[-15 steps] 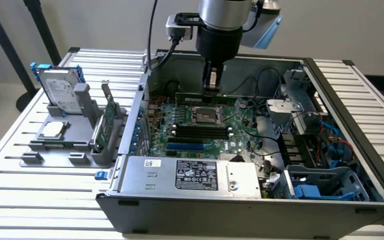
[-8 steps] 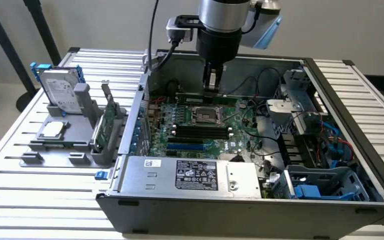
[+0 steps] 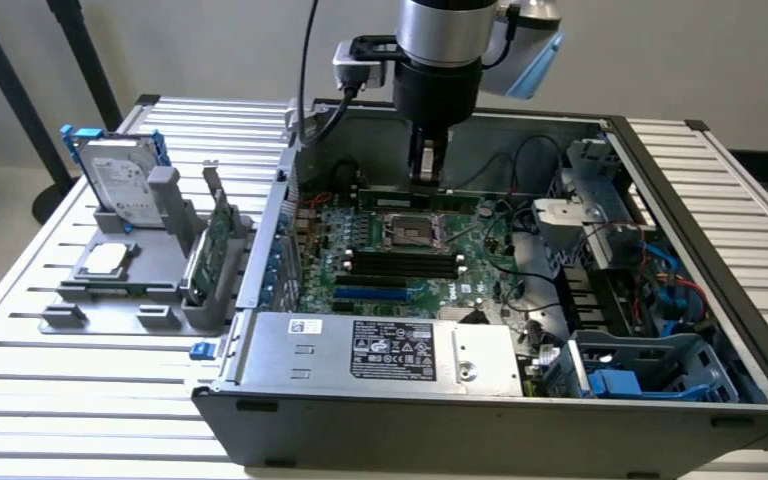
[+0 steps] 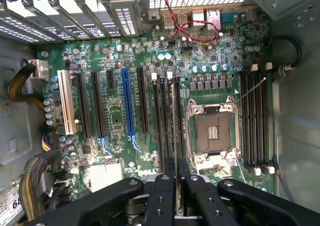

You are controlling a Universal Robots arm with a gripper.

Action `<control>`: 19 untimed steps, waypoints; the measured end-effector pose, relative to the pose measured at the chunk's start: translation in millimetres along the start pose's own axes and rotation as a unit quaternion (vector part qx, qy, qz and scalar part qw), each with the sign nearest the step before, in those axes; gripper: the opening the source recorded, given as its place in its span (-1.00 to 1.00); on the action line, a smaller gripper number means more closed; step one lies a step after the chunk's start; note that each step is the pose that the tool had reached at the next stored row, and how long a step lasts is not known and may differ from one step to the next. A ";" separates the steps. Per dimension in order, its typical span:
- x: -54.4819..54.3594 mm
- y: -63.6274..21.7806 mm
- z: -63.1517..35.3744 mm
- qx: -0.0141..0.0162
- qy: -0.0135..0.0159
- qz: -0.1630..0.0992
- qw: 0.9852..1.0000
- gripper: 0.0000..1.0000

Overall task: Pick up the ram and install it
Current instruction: 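Insert the ram into the slot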

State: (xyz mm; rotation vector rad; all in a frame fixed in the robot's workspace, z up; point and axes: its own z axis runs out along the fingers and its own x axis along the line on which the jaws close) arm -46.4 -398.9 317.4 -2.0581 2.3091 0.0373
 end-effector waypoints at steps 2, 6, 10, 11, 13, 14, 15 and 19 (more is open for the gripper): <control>0.0 0.0 0.0 0.000 0.000 0.000 1.000 -0.73; 0.0 0.0 0.0 0.000 0.000 0.000 1.000 -0.73; 0.0 0.0 0.0 0.000 0.000 0.000 1.000 -0.73; 0.0 0.0 0.0 0.000 0.000 0.000 1.000 -0.73; 0.0 0.0 0.5 0.000 0.000 0.000 1.000 -0.73; 0.0 0.2 1.9 0.000 0.000 0.000 1.000 -0.73; 0.2 0.4 3.7 0.001 0.000 0.000 1.000 -0.73; 0.5 0.5 10.9 0.001 0.000 0.000 1.000 -0.73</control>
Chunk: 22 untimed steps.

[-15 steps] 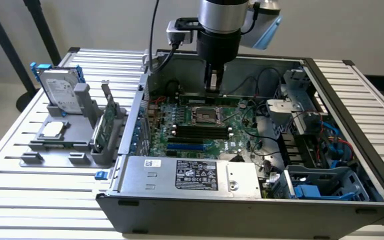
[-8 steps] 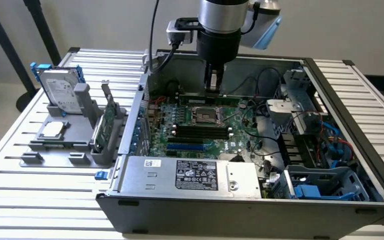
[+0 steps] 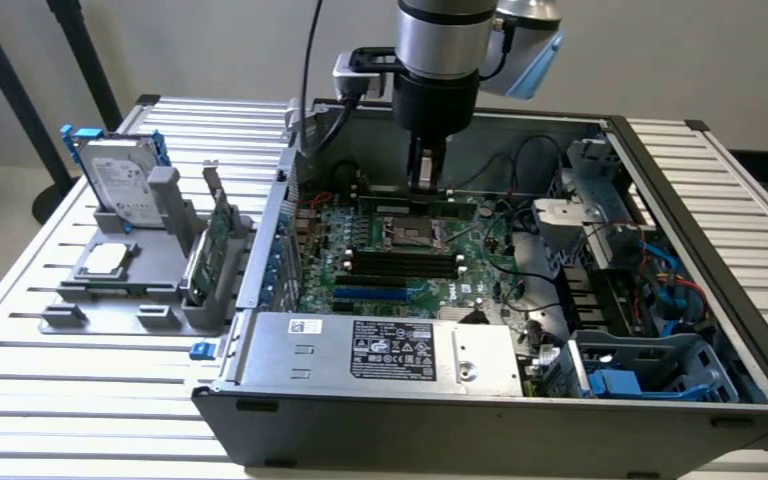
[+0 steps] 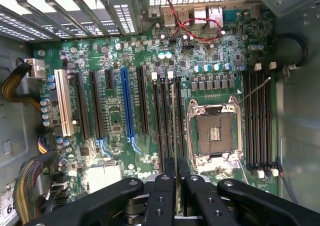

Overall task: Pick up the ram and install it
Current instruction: 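Insert the ram into the slot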

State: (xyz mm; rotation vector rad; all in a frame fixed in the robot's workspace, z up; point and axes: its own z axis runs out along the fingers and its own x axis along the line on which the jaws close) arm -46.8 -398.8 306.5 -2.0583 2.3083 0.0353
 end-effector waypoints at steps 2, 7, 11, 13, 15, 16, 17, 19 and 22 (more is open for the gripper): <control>0.3 0.1 3.7 0.000 0.000 -0.002 1.000 -0.73; 3.2 0.0 12.5 -0.004 0.000 -0.015 1.000 -0.73; 5.1 0.0 19.5 -0.007 0.000 -0.025 1.000 -0.73; 5.4 0.0 23.1 -0.007 0.000 -0.027 1.000 -0.73; 5.5 0.0 26.7 -0.007 0.000 -0.027 1.000 -0.73; 5.6 0.0 28.6 -0.007 0.000 -0.027 1.000 -0.73; 5.7 0.0 30.4 -0.007 0.000 -0.027 1.000 -0.73; 5.9 0.1 34.0 -0.007 0.000 -0.027 1.000 -0.73; 6.2 0.2 39.3 -0.008 0.000 -0.027 1.000 -0.73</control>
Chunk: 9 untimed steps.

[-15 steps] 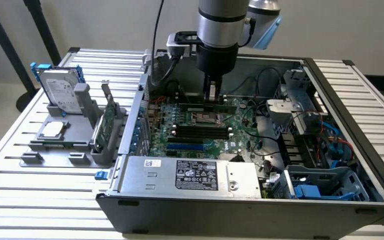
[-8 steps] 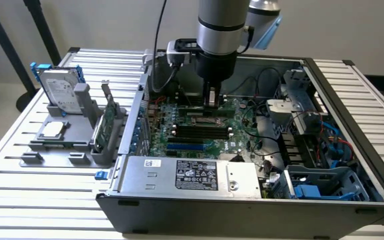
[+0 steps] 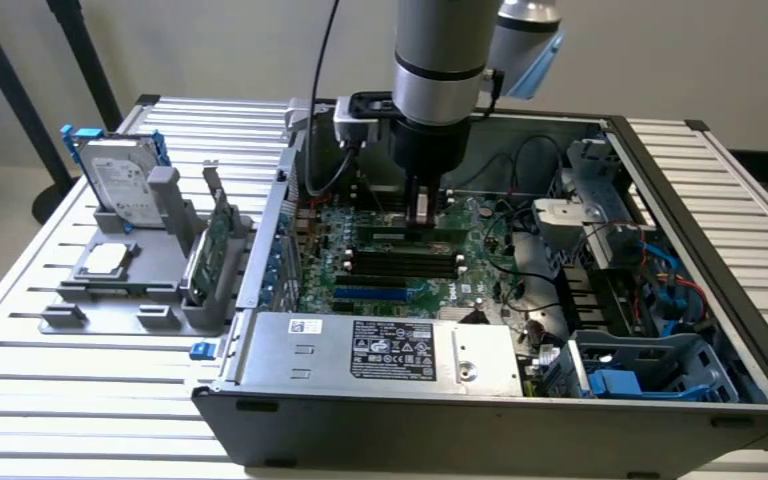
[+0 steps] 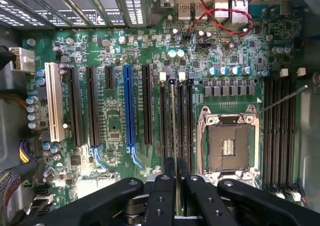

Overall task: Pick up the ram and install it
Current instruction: 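Insert the ram into the slot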

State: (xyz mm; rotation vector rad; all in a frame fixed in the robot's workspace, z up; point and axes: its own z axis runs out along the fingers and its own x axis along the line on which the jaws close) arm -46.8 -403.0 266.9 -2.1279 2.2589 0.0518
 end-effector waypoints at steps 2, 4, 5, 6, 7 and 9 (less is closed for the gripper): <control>0.2 0.0 3.1 -0.002 0.000 0.000 1.000 -0.73; 0.3 0.0 5.7 -0.005 0.000 0.000 1.000 -0.73; 0.3 0.0 6.8 -0.006 0.000 0.000 1.000 -0.73; 0.4 -0.1 8.1 -0.007 0.000 0.000 1.000 -0.73; 0.5 -0.3 9.2 -0.008 0.000 0.000 1.000 -0.73; 0.5 -0.8 11.5 -0.011 0.001 0.001 1.000 -0.73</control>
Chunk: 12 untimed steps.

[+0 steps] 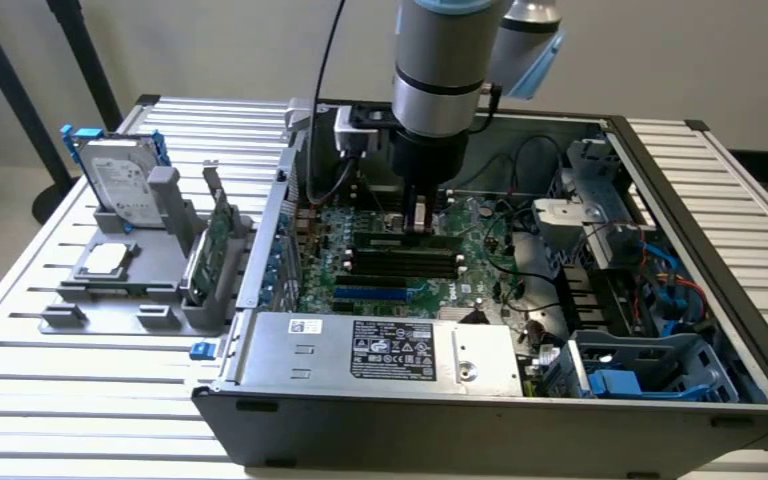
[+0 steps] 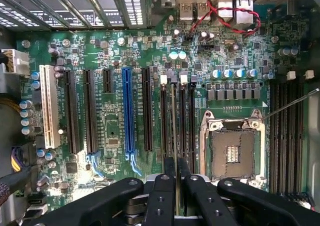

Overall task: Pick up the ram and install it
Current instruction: 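Insert the ram into the slot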

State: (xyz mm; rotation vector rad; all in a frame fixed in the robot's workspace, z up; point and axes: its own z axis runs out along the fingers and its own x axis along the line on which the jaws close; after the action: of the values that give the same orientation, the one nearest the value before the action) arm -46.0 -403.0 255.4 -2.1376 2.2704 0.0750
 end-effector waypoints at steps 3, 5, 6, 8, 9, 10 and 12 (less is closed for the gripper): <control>0.0 -2.8 2.7 -0.004 0.000 0.001 1.000 -0.73; 0.0 -4.1 3.9 -0.005 0.000 0.001 1.000 -0.73; 0.0 -4.1 4.5 -0.005 0.000 0.002 1.000 -0.73; 0.1 -4.1 6.1 -0.006 0.001 0.003 1.000 -0.73; 0.1 -4.1 6.9 -0.006 0.001 0.003 1.000 -0.73; 0.1 -4.2 7.5 -0.006 0.002 0.003 1.000 -0.73; 0.2 -4.2 8.8 -0.006 0.004 0.004 1.000 -0.73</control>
State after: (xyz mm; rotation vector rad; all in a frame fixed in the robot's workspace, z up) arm -41.9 -403.0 246.5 -2.1387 2.2886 0.0789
